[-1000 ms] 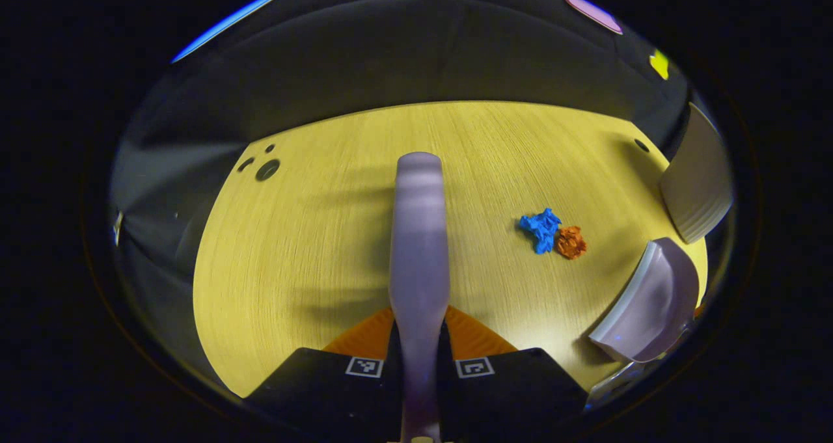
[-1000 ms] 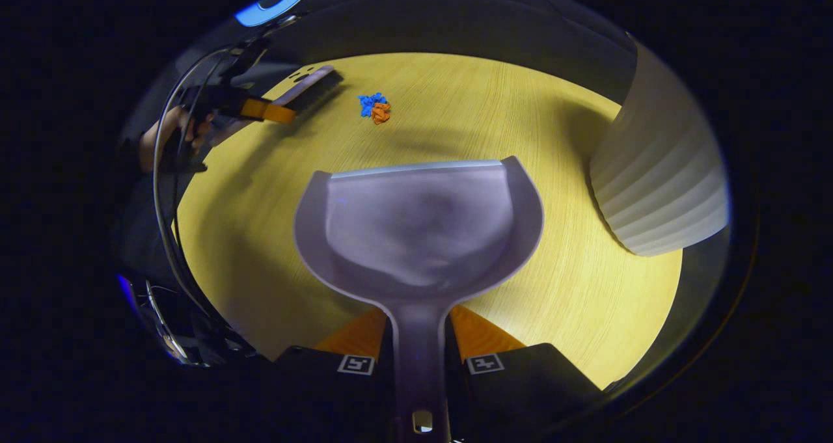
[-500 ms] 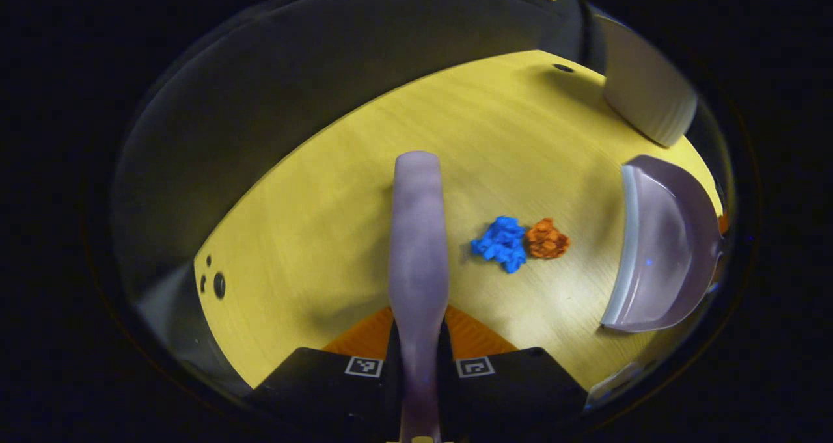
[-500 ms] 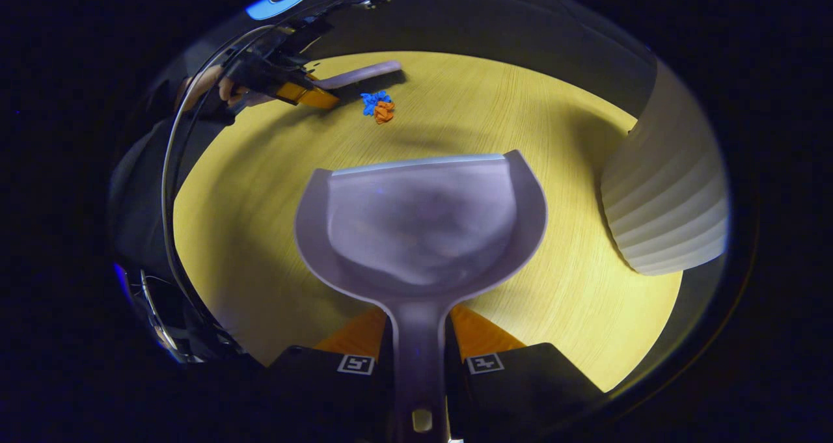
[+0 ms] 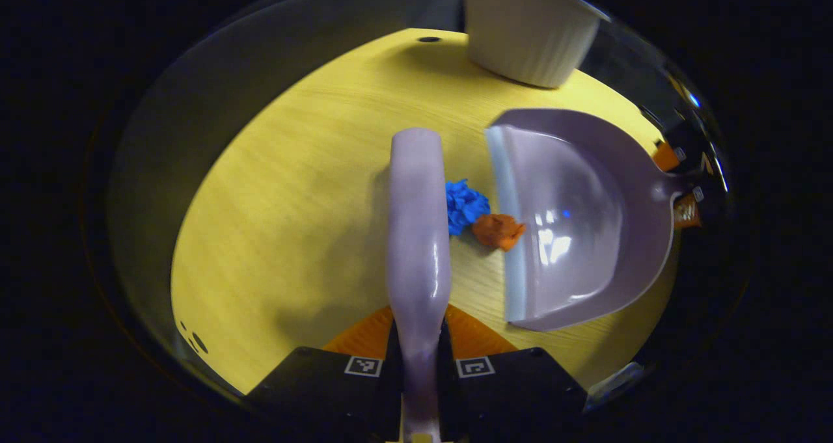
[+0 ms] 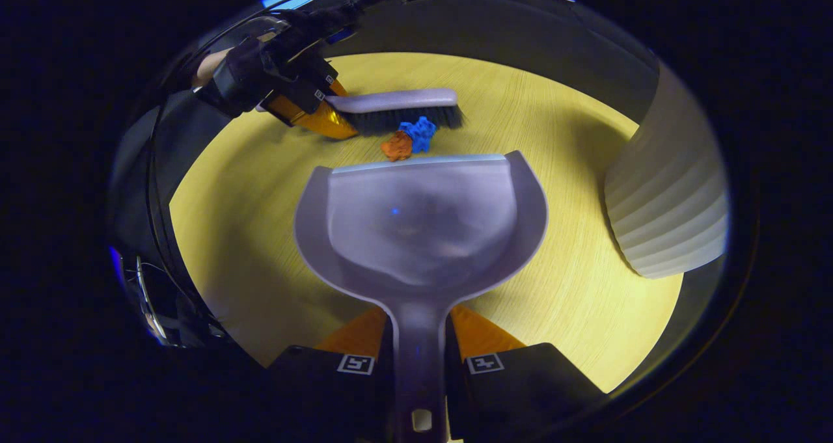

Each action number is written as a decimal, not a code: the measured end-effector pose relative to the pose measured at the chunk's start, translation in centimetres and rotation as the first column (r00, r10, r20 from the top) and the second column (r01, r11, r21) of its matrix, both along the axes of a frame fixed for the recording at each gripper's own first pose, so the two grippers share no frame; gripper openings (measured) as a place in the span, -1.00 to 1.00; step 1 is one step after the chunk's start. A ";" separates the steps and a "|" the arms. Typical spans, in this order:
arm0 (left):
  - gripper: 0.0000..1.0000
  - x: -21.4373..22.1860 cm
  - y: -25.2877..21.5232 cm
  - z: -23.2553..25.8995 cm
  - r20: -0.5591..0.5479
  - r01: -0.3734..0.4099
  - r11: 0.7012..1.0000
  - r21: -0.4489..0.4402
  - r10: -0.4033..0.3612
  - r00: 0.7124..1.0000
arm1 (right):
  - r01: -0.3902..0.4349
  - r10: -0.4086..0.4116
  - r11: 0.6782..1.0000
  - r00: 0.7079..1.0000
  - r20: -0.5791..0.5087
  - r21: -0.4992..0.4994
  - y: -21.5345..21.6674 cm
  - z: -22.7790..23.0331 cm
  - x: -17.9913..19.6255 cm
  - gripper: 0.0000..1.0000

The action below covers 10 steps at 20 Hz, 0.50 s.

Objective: Pick up the small broom and dustpan from the desktop, sweep the trash into the dustpan with the broom, and then empty the trash into the garbage bin.

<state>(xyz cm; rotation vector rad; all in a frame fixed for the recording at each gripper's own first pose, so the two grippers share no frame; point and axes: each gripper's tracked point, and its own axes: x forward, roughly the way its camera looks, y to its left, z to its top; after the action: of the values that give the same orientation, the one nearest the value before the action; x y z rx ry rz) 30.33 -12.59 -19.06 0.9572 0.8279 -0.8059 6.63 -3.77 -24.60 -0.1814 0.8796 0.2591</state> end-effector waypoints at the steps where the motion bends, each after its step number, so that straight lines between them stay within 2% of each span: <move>1: -0.46 -1.2 -0.6 -0.4 -0.032 0.037 0.999 0.018 -0.036 0.999 | 0.001 -0.001 1.000 1.000 0.001 0.002 0.0 -0.1 0.0 -0.27; 3: -0.46 -3.4 -1.8 -1.7 -0.096 0.080 0.997 0.023 -0.077 0.992 | 0.005 -0.005 1.000 1.000 0.006 0.007 0.0 -0.1 0.1 -0.27; 5: -0.46 -5.2 -2.7 -2.2 -0.139 0.072 0.997 -0.009 -0.072 0.988 | 0.011 -0.012 1.000 1.000 0.009 0.014 0.0 -0.2 0.2 -0.27; 8: -0.46 -7.6 -4.0 -2.7 -0.221 -0.036 0.991 -0.126 0.007 0.975 | 0.039 -0.040 0.999 0.999 0.013 0.034 -0.1 -0.3 0.2 -0.27; 9: -0.46 -8.2 -4.3 -2.7 -0.226 -0.071 0.983 -0.166 0.032 0.973 | 0.046 -0.046 0.998 0.999 0.010 0.043 0.0 -0.1 0.4 -0.19; 10: -0.46 -8.5 -4.3 -2.4 -0.223 -0.106 0.973 -0.206 0.059 0.973 | 0.052 -0.052 0.997 0.999 0.012 0.051 0.2 0.1 0.5 -0.27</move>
<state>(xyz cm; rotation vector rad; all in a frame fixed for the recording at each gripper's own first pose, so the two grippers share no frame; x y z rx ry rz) 21.80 -16.88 -21.49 0.6449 0.9398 -0.9173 7.15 -3.56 -24.46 -0.1127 0.8629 0.2314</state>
